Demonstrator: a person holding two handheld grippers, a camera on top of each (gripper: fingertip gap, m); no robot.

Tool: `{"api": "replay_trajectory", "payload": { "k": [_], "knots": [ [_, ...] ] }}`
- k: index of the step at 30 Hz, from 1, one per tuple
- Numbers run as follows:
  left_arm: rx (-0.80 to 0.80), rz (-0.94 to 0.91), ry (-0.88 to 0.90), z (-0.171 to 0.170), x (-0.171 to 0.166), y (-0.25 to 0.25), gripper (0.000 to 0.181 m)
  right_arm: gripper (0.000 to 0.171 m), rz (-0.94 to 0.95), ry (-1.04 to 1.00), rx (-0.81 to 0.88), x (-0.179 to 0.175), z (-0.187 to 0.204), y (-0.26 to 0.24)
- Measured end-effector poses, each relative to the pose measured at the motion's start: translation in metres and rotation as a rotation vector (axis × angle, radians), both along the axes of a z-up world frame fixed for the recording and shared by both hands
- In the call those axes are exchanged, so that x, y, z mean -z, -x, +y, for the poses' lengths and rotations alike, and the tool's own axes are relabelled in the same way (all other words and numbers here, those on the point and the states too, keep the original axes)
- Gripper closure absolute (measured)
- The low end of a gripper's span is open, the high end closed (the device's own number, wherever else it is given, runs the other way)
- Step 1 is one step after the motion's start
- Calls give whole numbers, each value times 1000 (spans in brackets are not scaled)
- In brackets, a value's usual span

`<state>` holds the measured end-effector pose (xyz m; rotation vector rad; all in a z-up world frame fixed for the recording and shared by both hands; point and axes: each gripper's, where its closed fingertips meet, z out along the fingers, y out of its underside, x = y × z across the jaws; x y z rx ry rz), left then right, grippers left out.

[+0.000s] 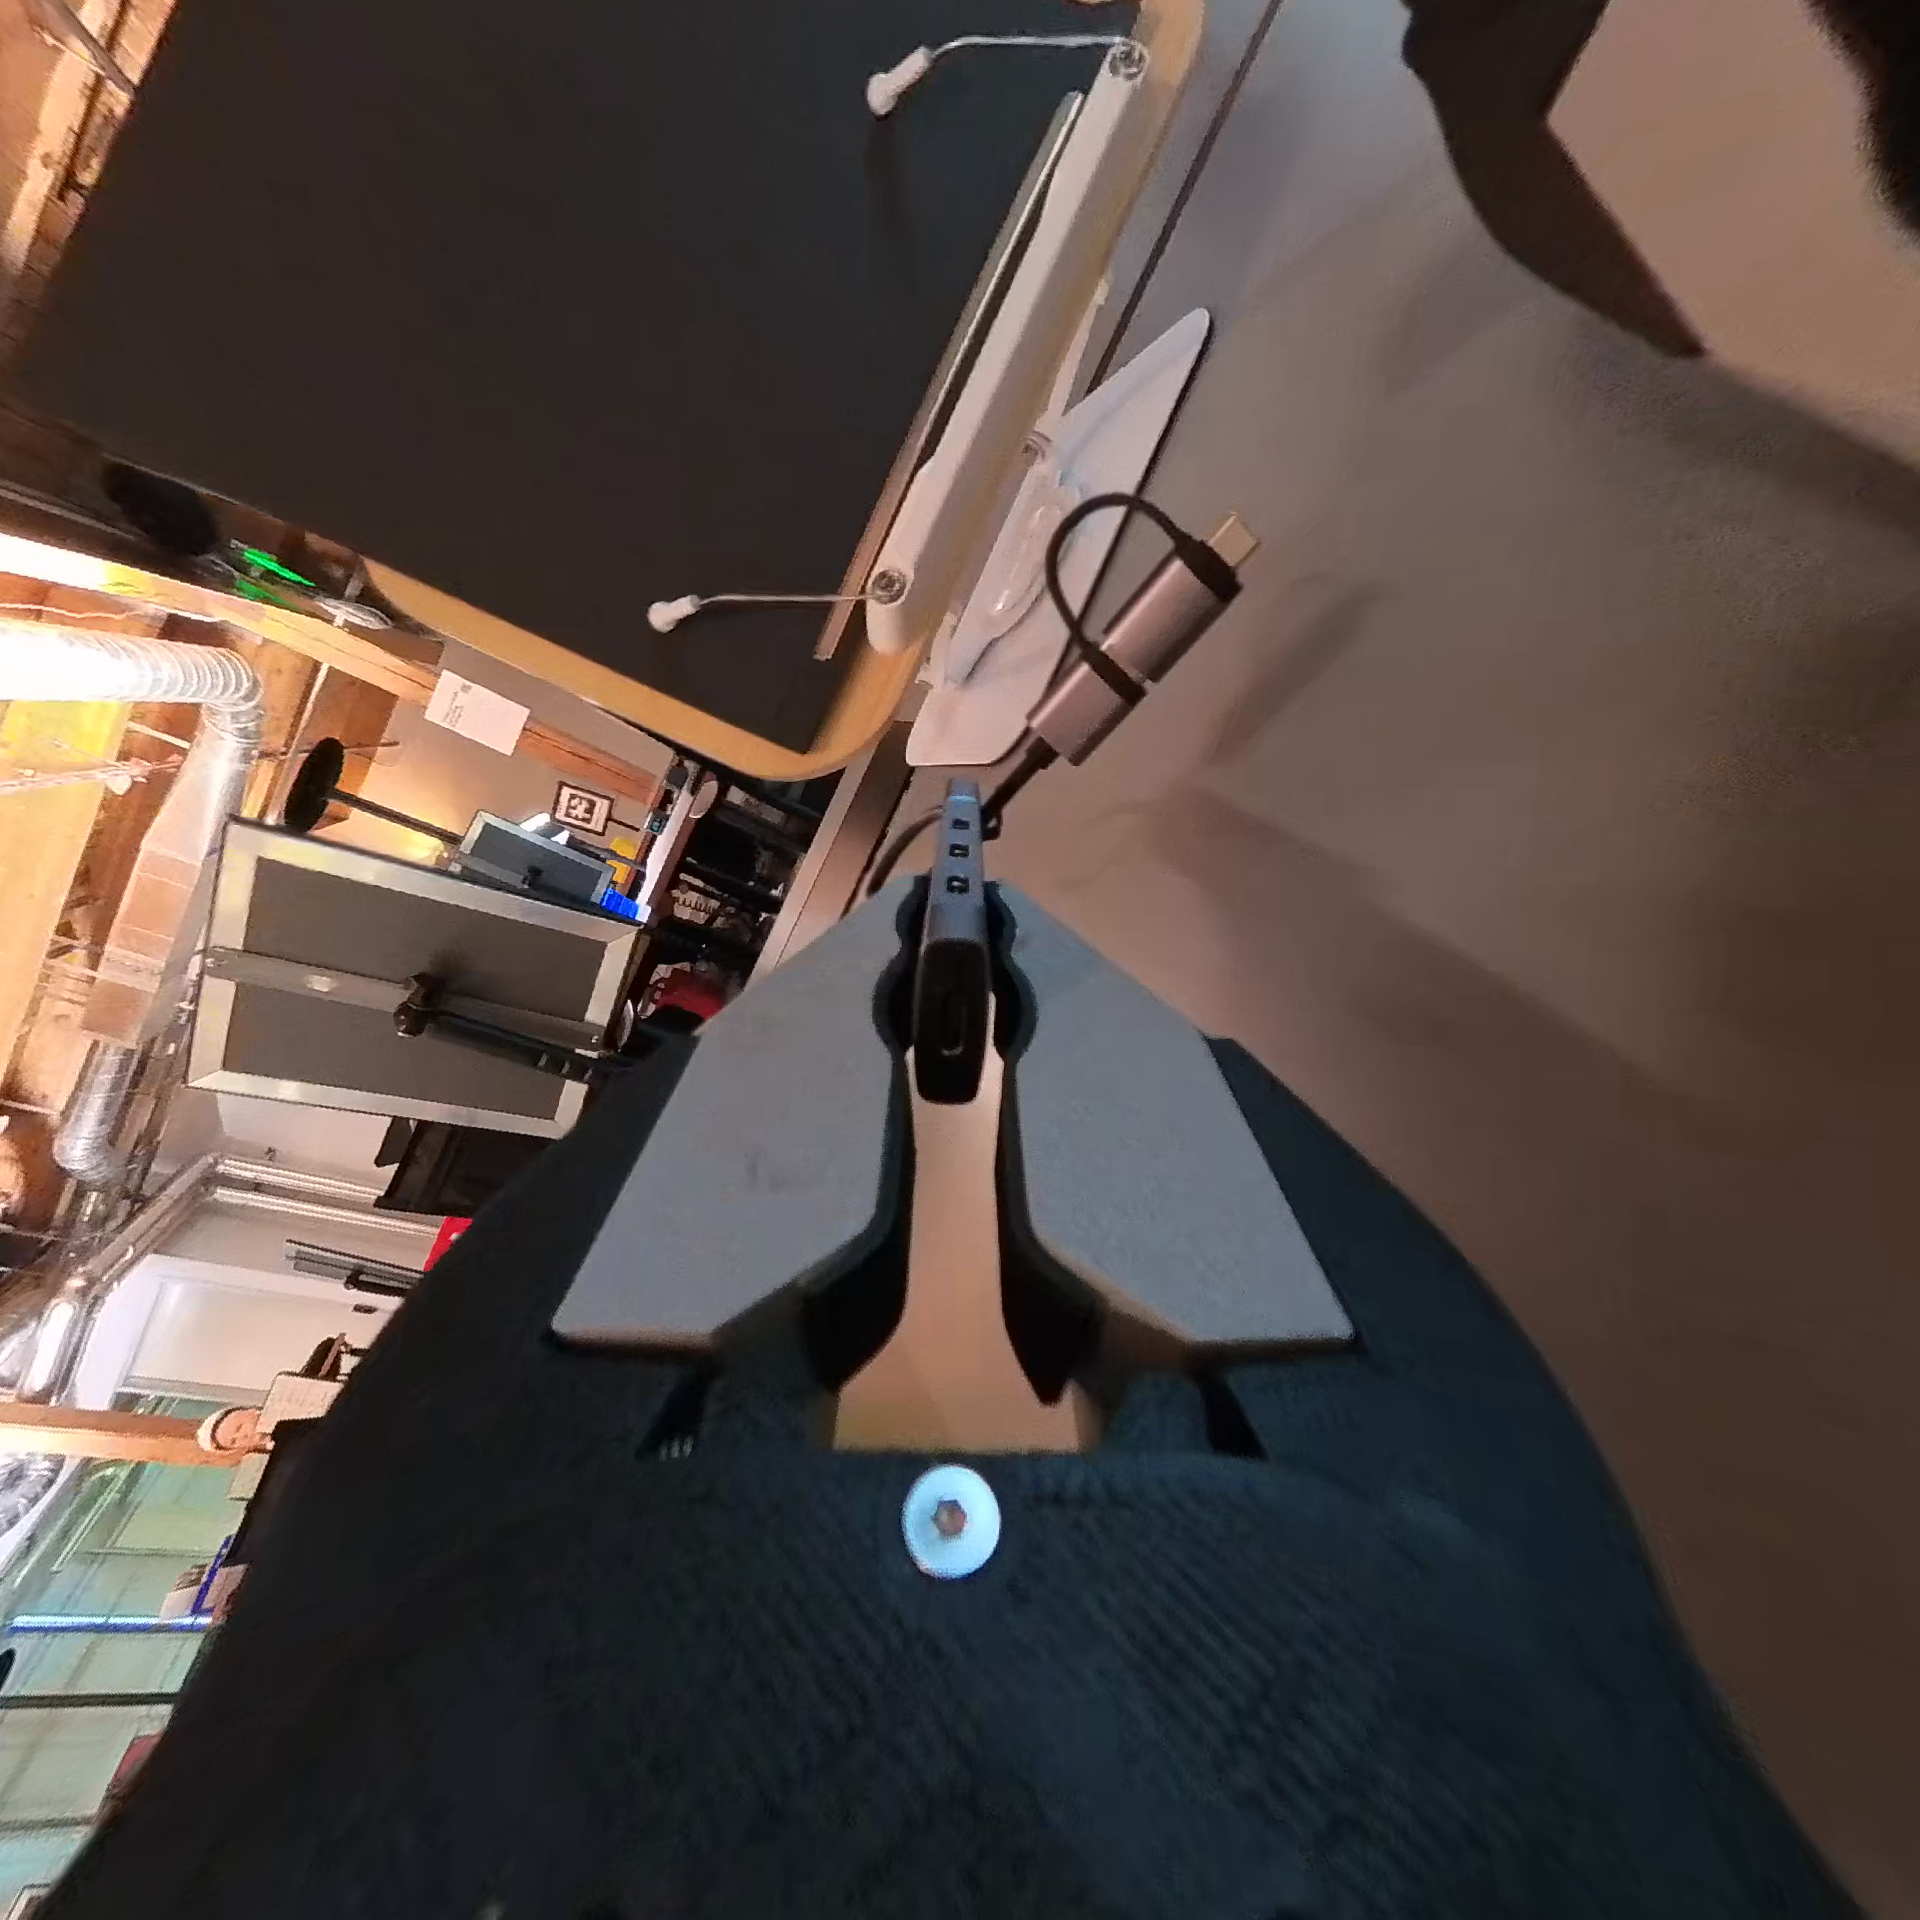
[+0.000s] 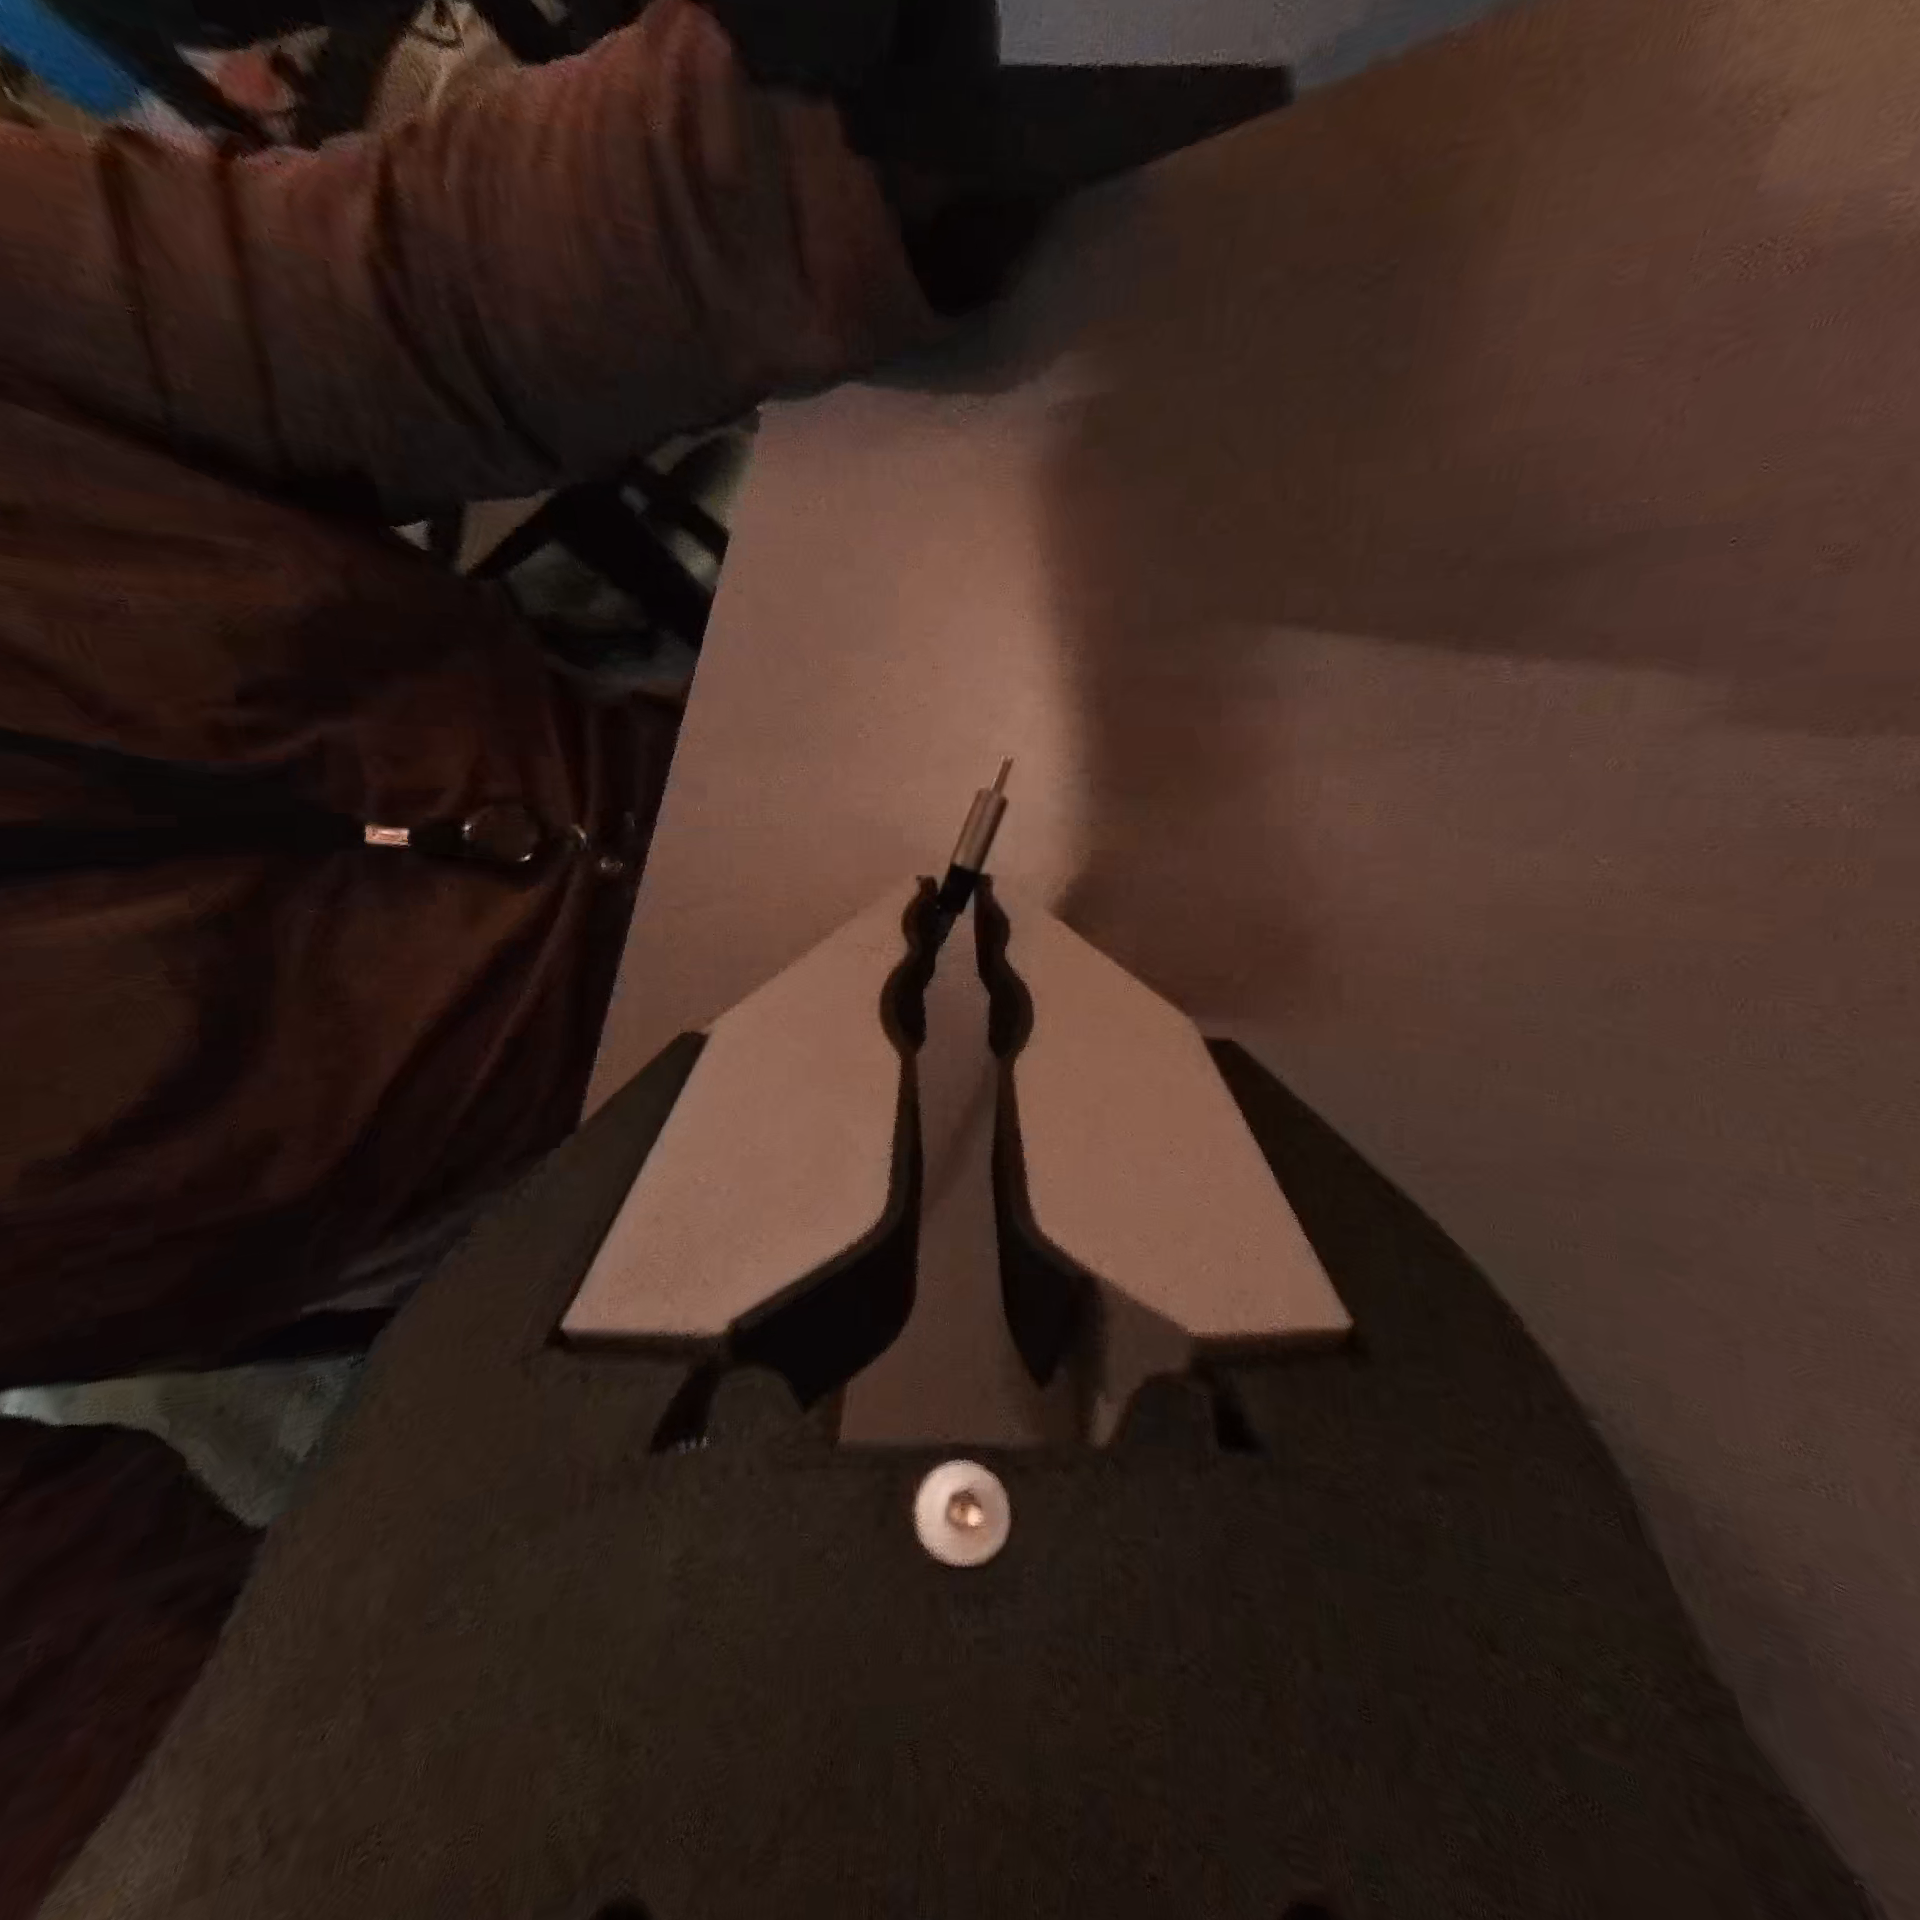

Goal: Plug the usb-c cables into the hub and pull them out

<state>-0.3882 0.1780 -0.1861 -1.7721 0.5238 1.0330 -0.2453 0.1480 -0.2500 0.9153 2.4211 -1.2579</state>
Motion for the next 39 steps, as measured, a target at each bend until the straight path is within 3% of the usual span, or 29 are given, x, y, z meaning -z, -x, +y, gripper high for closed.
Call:
{"api": "replay_trajectory", "payload": {
  "k": [6,13,19,25,28,30,31,35,39],
  "knots": [
    [1,27,34,4,6,-6,174,166,101,-223,46,17,5,0],
    [-28,65,77,6,15,-6,174,148,253,-363,187,9,21,12],
    [-53,12,40,2,11,4,174,145,443,-413,453,-12,29,12],
    [-58,-68,-12,-4,4,12,174,140,516,-580,567,12,24,-1],
    [-54,-71,-20,-5,2,12,174,146,540,-641,602,16,27,4],
    [-45,-57,-20,-4,1,9,174,168,543,-676,587,19,28,7],
    [-31,-45,-17,-3,2,6,174,169,558,-686,581,20,27,9],
    [-6,144,56,-5,11,-1,174,170,505,-624,585,19,26,13],
    [-24,297,121,-16,17,1,174,171,398,-326,632,-4,29,21]
  ]
}}
